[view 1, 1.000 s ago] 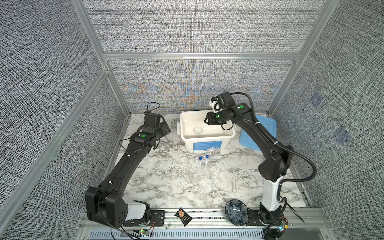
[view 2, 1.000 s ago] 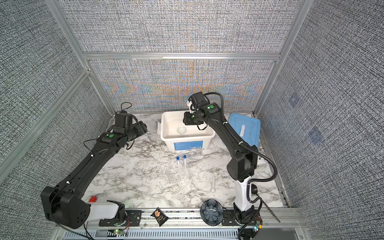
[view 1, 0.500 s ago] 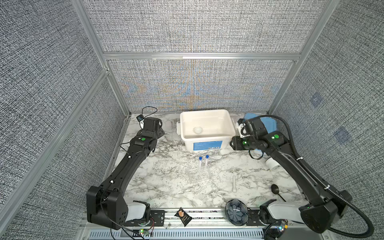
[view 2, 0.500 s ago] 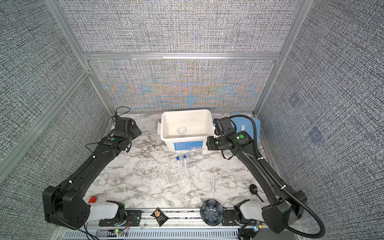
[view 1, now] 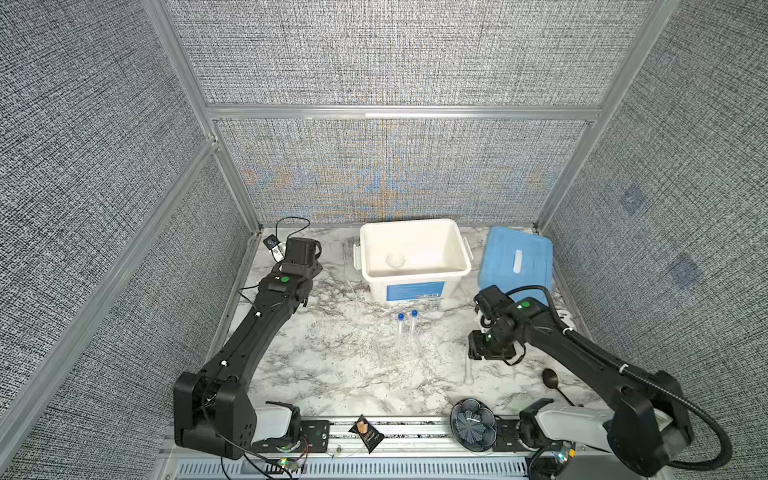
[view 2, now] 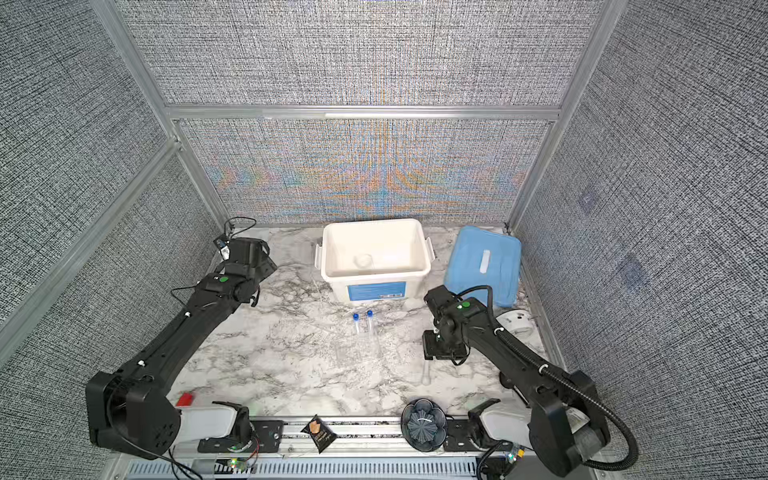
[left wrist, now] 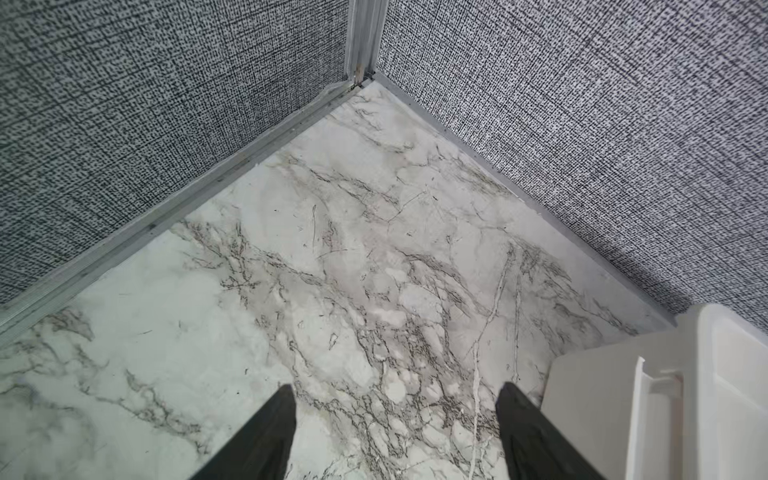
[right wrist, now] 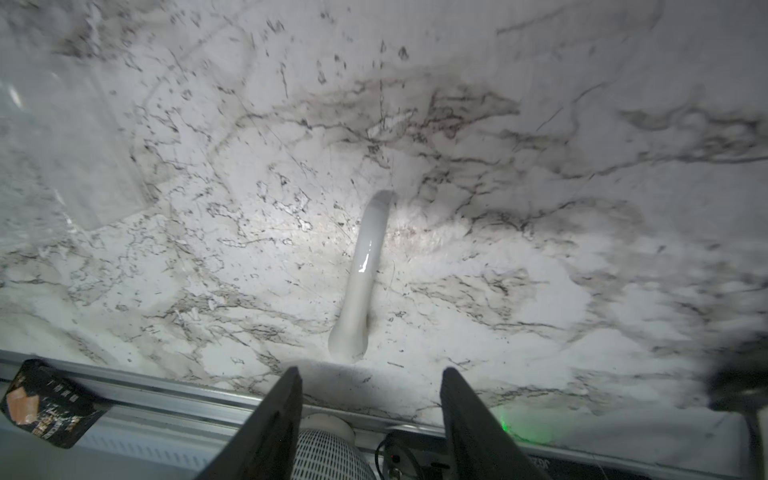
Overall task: Organize the chemistry lab equipment
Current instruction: 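Move the right gripper to the white pestle and close on it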
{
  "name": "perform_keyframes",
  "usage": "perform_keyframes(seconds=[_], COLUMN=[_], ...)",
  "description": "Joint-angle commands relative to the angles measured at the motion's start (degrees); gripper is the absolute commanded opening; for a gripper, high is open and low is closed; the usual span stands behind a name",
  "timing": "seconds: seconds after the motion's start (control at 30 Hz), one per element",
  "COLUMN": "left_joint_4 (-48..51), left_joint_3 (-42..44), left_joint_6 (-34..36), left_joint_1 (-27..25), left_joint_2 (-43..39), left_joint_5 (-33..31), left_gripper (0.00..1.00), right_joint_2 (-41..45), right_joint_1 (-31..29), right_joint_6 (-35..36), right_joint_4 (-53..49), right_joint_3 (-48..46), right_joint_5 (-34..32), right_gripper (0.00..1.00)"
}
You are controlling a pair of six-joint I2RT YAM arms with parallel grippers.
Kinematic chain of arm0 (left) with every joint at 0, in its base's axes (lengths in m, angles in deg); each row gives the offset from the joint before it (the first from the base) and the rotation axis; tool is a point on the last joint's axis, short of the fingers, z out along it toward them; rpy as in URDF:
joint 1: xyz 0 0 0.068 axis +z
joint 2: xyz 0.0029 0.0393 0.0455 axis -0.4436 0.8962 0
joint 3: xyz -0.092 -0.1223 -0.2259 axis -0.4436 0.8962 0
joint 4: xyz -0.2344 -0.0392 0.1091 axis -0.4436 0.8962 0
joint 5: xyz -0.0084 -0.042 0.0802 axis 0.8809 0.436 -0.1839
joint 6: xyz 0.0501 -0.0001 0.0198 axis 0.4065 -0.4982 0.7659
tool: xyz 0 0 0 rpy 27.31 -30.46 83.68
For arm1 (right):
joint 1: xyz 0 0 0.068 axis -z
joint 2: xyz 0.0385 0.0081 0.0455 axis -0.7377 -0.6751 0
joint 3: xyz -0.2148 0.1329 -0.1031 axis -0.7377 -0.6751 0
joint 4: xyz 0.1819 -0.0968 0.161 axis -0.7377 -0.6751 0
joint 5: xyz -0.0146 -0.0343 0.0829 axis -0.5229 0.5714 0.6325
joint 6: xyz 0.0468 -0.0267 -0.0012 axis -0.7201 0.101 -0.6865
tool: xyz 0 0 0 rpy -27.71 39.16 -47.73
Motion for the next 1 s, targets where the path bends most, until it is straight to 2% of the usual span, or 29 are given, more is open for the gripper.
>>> perform_keyframes(seconds=[0.0, 0.1, 0.27, 0.43, 0.57, 0.83, 0.97], left_joint_4=[1.69, 3.49, 4.91, 4.49, 4.68, 2.77, 2.70], left_joint_3=[-0.42, -1.56, -0.70, 2.02, 3.49, 6.43, 8.09], left_joint_6=[-0.54, -0.54, -0.67, -1.69, -2.80, -2.99, -3.42], left_joint_1=[0.39, 0.57, 0.84, 1.27, 1.44, 1.76, 1.97], left_joint_2=[0.07, 0.36, -1.11, -3.04, -3.66, -4.94, -6.12], left_joint_5=[-1.10, -1.27, -2.78, -3.92, -4.39, -5.10, -5.11], left_gripper=[0.81, 0.83, 0.84, 0.96, 0.99, 0.99, 0.99], right_joint_2=[-1.65, -5.96, -10.60, -12.10, -13.88, -16.67, -17.01], right_joint_1=[-0.37, -0.76, -1.88, -1.91, -1.91, -1.88, -1.85], right_joint_6=[0.10, -0.26, -0.22, -2.16, -2.20, -2.29, -2.33], right_joint_4=[3.97, 4.62, 5.02, 4.75, 4.88, 5.84, 6.38], right_joint_3=[-1.97, -1.49, -2.58, -3.17, -3.02, -3.19, -3.47], right_joint_5=[5.35, 6.82, 6.69, 4.58, 4.23, 2.48, 2.26], right_gripper=[0.63, 0.67, 0.66, 0.61, 0.54, 0.31, 0.24])
